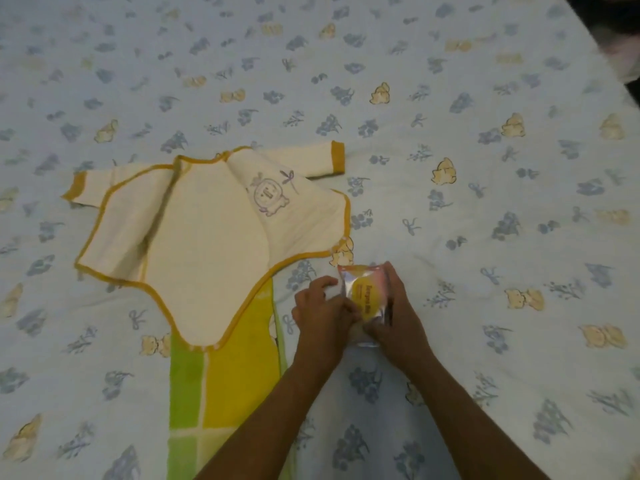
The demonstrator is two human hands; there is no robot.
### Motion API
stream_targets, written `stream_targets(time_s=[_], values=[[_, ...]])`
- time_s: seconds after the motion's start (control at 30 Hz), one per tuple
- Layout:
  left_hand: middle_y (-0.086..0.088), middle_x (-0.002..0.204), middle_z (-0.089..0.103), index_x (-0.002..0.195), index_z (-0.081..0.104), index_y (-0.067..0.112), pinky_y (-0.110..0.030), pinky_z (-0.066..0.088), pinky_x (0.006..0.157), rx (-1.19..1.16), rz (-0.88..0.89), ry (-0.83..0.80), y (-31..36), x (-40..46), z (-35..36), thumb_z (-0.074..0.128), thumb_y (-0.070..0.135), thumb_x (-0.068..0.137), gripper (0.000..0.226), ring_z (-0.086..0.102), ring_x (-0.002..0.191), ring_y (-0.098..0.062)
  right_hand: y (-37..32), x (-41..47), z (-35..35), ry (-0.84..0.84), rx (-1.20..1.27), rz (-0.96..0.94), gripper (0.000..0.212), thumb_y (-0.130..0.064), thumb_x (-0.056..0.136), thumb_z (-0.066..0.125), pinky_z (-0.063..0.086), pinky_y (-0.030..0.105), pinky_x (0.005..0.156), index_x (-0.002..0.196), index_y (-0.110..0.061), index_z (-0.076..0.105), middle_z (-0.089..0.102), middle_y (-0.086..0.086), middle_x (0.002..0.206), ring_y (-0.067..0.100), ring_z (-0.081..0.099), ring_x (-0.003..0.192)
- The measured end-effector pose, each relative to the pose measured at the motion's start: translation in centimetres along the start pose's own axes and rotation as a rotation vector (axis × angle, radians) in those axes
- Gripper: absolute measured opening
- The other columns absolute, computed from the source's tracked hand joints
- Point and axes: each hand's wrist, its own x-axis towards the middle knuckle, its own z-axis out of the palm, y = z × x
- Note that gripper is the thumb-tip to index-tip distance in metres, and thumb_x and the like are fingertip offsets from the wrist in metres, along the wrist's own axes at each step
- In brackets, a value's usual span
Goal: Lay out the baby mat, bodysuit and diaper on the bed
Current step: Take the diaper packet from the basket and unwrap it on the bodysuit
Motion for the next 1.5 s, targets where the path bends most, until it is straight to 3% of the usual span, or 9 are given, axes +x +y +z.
stream_targets(time_s=[0.2,0.37,0.53,0.73,0.97,1.07,1.17,1.3,1.5], values=[[-0.002,0.106,0.062,0.081,0.074,0.018,-0.043,0.038,0.093,-0.096,0.082,-0.038,1.0,2.6,-1.2,0.077,0.018,0.078,0.004,0.050,0.108,-0.027,0.5,0.5,-0.5,-0.044,-0.059,0.043,0.103,-0.004,0.070,0.074,0.052,0.031,0.092,0.144,-0.045,0.016,0.033,-0.037,0.135,0.001,0.046,0.115],[0.001,0.103,0.069,0.096,0.078,0.024,-0.045,0.044,0.085,0.088,0.334,-0.210,-0.6,1.9,-1.1,0.086,0.044,0.065,0.038,0.056,0.098,-0.026,0.6,1.3,-0.9,-0.111,-0.011,0.064,0.103,-0.015,0.072,0.080,0.043,0.032,0.105,0.152,-0.028,0.017,0.027,-0.005,0.158,0.011,0.035,0.138],[-0.003,0.092,0.071,0.091,0.079,0.019,-0.048,0.047,0.077,0.043,0.403,-0.127,-0.9,2.5,-0.8,0.082,0.027,0.074,0.019,0.059,0.090,-0.028,1.1,1.7,-0.8,-0.121,-0.010,0.085,0.104,-0.018,0.070,0.080,0.035,0.028,0.107,0.152,-0.031,0.016,0.026,-0.005,0.158,0.012,0.032,0.140],[-0.003,0.091,0.068,0.086,0.076,0.014,-0.038,0.049,0.076,0.165,0.575,-0.135,-1.1,2.8,-0.9,0.075,0.025,0.083,0.011,0.058,0.090,-0.027,1.2,1.7,-1.2,-0.153,0.027,0.096,0.109,-0.009,0.066,0.080,0.047,0.045,0.104,0.151,-0.035,0.017,0.028,-0.006,0.158,0.017,0.039,0.137],[-0.003,0.086,0.065,0.082,0.066,0.016,-0.043,0.041,0.081,0.217,0.347,-0.134,-0.2,3.2,-0.1,0.058,0.021,0.093,0.015,0.054,0.091,-0.027,1.3,1.4,-0.9,-0.126,-0.010,0.029,0.104,-0.012,0.075,0.079,0.040,0.029,0.109,0.154,-0.023,0.013,0.023,-0.004,0.160,0.010,0.030,0.142],[0.005,0.080,0.061,0.076,0.059,0.019,-0.038,0.040,0.078,0.052,0.197,-0.085,0.6,4.8,-0.5,0.059,0.014,0.091,0.016,0.056,0.087,-0.025,1.0,1.3,-0.7,-0.106,-0.052,0.011,0.095,-0.011,0.081,0.074,0.033,0.007,0.100,0.154,-0.022,0.015,0.026,-0.003,0.159,0.002,0.032,0.135],[0.001,0.080,0.062,0.079,0.059,0.013,-0.041,0.048,0.071,-0.066,0.163,-0.055,1.1,7.0,-0.8,0.056,0.009,0.091,0.013,0.057,0.081,-0.023,1.0,1.3,-0.4,-0.082,-0.072,0.005,0.089,-0.013,0.084,0.070,0.034,0.018,0.106,0.153,-0.024,0.015,0.029,-0.003,0.157,0.006,0.034,0.136],[-0.005,0.086,0.062,0.085,0.058,0.010,-0.038,0.047,0.074,-0.050,0.150,-0.107,1.4,8.9,-0.2,0.052,0.011,0.095,0.012,0.056,0.083,-0.021,1.3,1.4,-0.3,-0.082,-0.049,0.033,0.092,-0.016,0.083,0.072,0.032,0.019,0.103,0.152,-0.033,0.014,0.030,-0.018,0.146,-0.001,0.033,0.130],[0.002,0.076,0.061,0.077,0.064,0.009,-0.025,0.039,0.067,-0.074,0.060,-0.043,1.2,9.1,0.5,0.061,0.009,0.090,0.013,0.055,0.073,-0.013,1.3,0.8,-0.4,-0.092,-0.083,-0.023,0.092,-0.012,0.085,0.065,0.032,-0.003,0.089,0.148,-0.050,0.010,0.027,-0.046,0.132,-0.029,0.038,0.113]])
